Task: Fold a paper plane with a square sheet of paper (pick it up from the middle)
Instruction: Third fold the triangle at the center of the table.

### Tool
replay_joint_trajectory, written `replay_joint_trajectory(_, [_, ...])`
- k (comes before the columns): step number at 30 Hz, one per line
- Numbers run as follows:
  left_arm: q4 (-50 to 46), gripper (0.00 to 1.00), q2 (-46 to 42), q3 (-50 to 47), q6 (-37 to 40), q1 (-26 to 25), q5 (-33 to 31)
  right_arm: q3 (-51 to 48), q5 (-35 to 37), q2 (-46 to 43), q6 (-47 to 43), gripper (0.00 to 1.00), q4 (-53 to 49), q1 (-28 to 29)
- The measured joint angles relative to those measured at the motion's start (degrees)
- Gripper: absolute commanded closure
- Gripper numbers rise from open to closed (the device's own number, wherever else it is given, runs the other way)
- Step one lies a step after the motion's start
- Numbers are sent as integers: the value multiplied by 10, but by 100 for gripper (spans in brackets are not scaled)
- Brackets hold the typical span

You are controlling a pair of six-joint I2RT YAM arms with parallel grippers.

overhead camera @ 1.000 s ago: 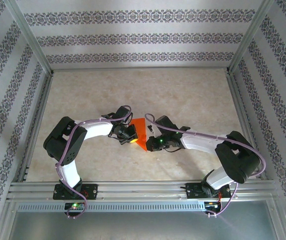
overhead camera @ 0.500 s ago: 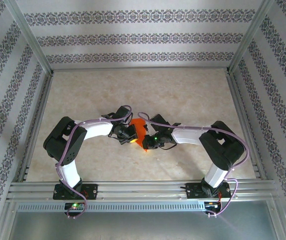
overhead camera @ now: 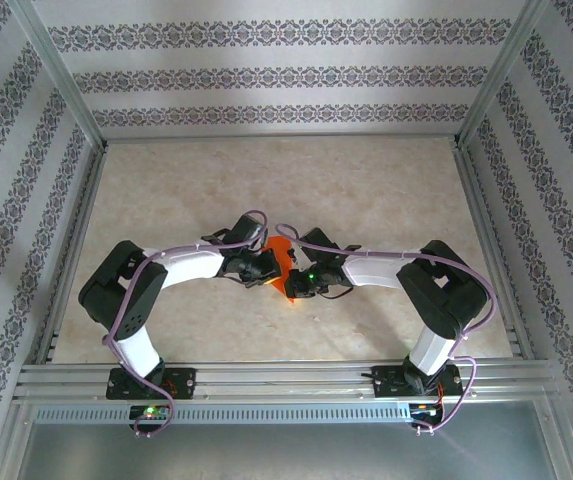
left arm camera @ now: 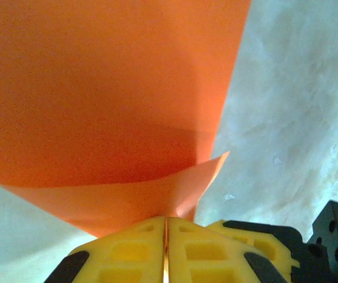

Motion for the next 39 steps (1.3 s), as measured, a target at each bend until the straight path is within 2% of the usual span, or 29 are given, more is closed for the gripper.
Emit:
replay_joint_trajectory(21, [8, 91, 28, -2, 70, -2, -14, 9, 12, 3, -1, 98, -15, 1])
replay_joint_trajectory(29, [13, 89, 28, -12, 124, 59, 21, 23, 28, 13, -3, 98, -22, 1])
replay_joint_trajectory(39, [100, 85, 14, -72, 154, 135, 85, 30, 29, 19, -3, 98, -22, 1])
